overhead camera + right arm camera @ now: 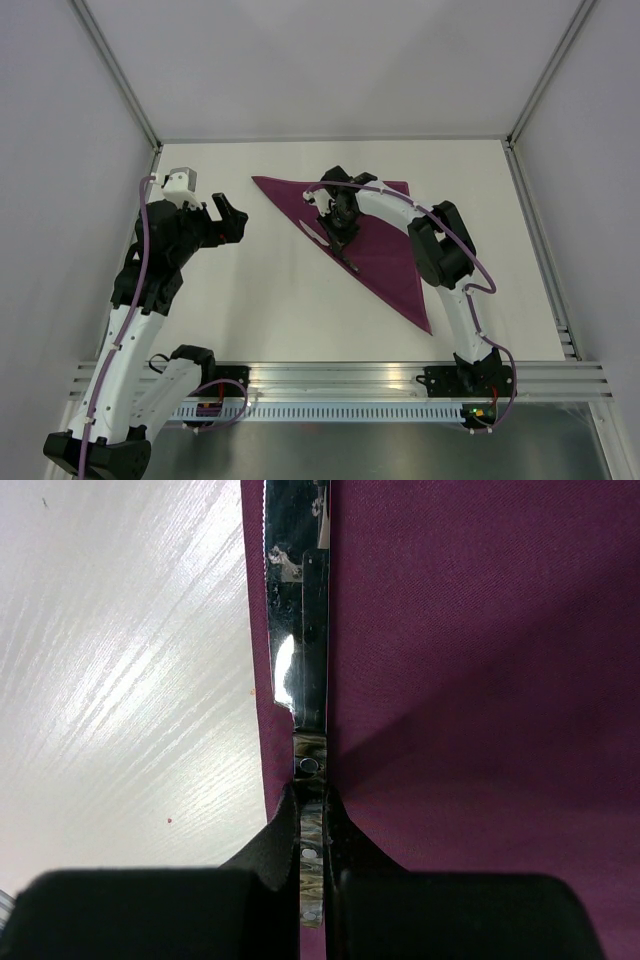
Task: Fold the napkin, place the utensils inside, and roll it up
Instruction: Place the utensil onto the napkin
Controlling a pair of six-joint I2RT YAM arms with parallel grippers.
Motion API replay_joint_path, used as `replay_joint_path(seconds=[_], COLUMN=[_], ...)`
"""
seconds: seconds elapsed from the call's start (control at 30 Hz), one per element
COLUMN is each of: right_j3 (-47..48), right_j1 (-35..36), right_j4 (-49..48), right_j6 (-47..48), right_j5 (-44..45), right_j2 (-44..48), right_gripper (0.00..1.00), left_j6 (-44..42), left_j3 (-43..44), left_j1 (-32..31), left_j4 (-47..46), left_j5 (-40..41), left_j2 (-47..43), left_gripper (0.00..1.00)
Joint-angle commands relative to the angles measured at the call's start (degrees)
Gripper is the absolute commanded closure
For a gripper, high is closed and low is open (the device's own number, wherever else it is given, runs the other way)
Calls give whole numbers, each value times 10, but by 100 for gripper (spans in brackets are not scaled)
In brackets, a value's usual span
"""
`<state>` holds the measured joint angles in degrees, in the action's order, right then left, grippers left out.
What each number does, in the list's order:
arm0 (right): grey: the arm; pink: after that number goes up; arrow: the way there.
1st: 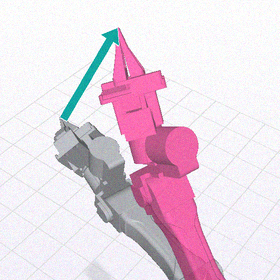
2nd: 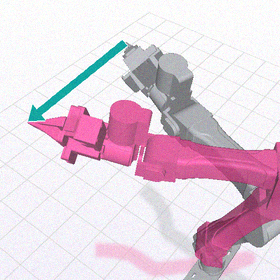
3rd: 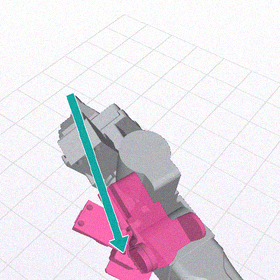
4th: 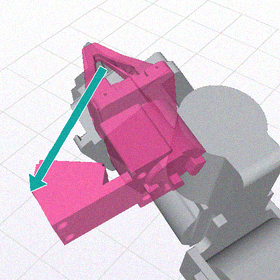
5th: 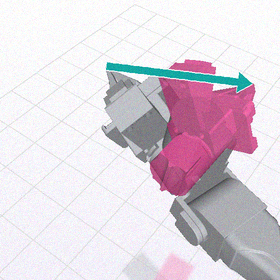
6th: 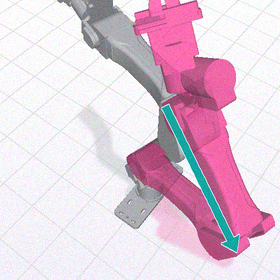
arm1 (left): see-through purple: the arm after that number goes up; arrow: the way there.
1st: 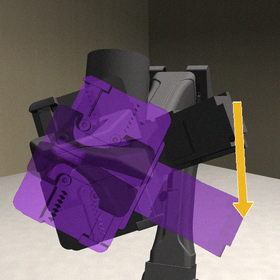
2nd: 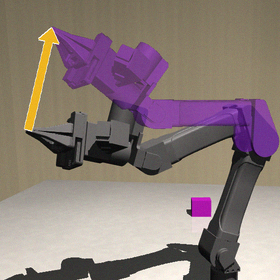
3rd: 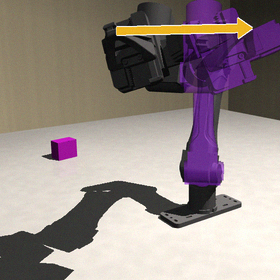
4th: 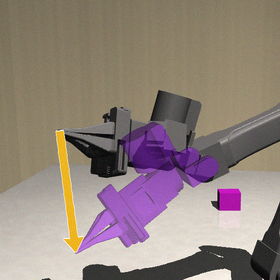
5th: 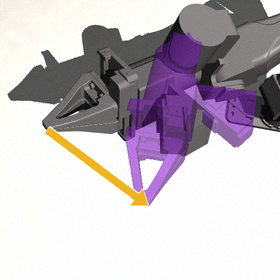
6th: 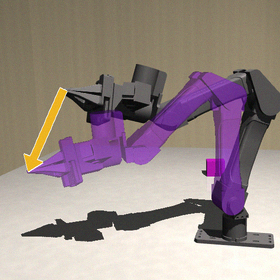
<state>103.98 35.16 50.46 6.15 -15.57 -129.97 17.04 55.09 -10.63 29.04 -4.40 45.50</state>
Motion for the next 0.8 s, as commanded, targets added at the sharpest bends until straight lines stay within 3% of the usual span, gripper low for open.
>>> replay_joint_path(seconds=[0.0,0.4,0.67,0.77], right_j3=[18,22,30,39], right_j1=[5,5,6,5], right_j4=[22,21,22,25], right_j6=[-26,-30,-25,-23], right_j5=[23,28,20,13], right_j2=[-9,-3,11,23], right_gripper=[100,84,56,50], left_j6=[-22,-23,-22,-21], left_j3=[-1,-1,0,2], left_j1=[0,0,0,-1], left_j4=[-7,-7,-8,-9], left_j5=[1,1,-3,-4], left_j2=[-2,-1,1,3], left_gripper=[0,0,0,0])
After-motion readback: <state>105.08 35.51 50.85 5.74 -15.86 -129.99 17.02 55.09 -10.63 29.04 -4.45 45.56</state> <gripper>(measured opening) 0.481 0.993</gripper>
